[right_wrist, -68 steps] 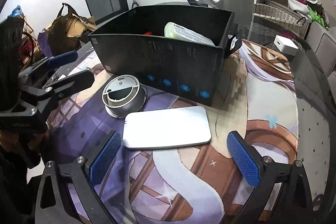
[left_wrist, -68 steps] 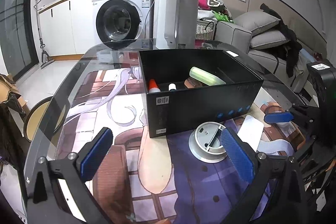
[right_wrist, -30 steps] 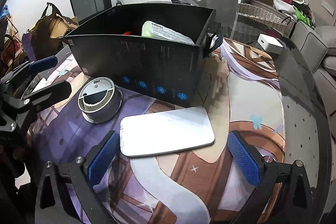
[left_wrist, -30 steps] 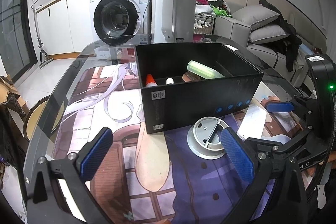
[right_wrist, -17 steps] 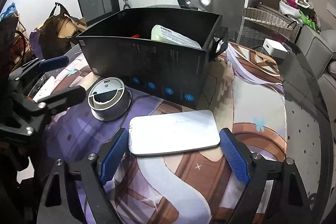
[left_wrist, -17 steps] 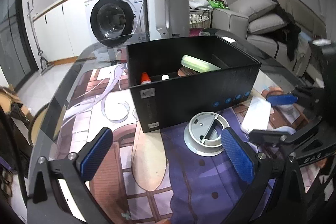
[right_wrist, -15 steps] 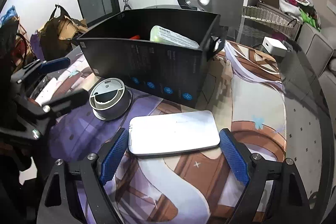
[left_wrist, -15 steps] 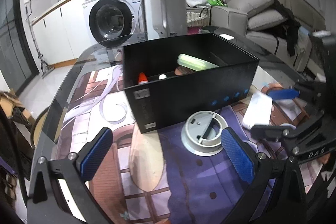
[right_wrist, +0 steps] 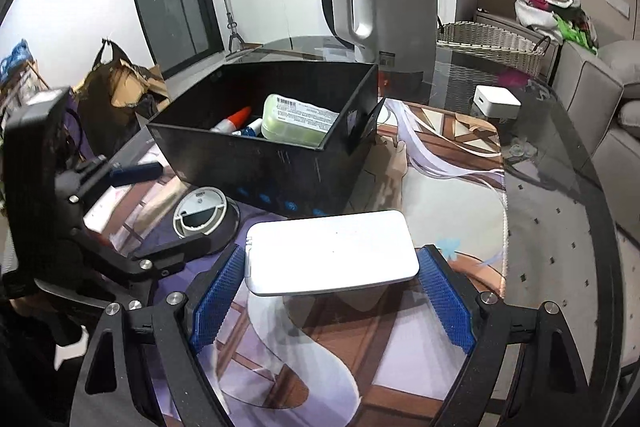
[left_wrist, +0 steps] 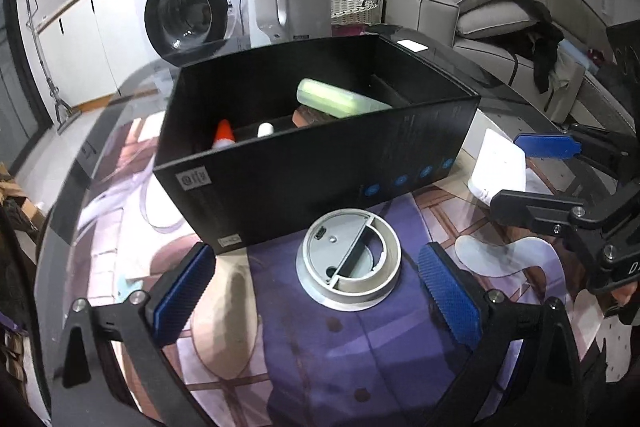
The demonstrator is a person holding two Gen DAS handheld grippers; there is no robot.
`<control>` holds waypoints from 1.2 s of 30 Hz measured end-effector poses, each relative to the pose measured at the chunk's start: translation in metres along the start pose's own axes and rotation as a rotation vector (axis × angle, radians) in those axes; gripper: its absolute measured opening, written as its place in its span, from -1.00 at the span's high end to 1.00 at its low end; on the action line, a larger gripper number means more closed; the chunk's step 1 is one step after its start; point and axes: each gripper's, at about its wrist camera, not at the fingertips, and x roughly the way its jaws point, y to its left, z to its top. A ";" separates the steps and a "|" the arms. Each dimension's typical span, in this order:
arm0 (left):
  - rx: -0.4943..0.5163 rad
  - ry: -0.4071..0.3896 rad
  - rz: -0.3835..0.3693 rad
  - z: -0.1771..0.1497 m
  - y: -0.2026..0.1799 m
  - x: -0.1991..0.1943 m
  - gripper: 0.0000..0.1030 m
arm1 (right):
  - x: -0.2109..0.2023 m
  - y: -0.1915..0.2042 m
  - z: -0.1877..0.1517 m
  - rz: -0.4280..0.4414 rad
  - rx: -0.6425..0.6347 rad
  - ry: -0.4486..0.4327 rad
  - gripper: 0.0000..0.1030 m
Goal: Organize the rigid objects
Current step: 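Close the left gripper on the grey round roll while the right lifts the white plate, then carry the grey roll with the left gripper into the box while the right carries the white plate there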
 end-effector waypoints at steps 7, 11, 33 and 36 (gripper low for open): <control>0.030 0.008 -0.031 -0.003 -0.004 0.000 -0.53 | 0.000 0.002 0.000 0.011 -0.001 -0.001 -0.72; 0.053 -0.013 -0.058 -0.005 -0.008 -0.005 -0.22 | 0.000 0.002 -0.001 0.011 -0.002 0.000 -0.72; 0.043 -0.059 -0.067 -0.006 0.001 -0.019 0.06 | -0.003 0.004 0.000 0.011 -0.018 -0.021 -0.72; 0.044 -0.079 -0.066 -0.004 0.001 -0.026 0.05 | -0.007 0.004 0.002 0.011 -0.018 -0.034 -0.72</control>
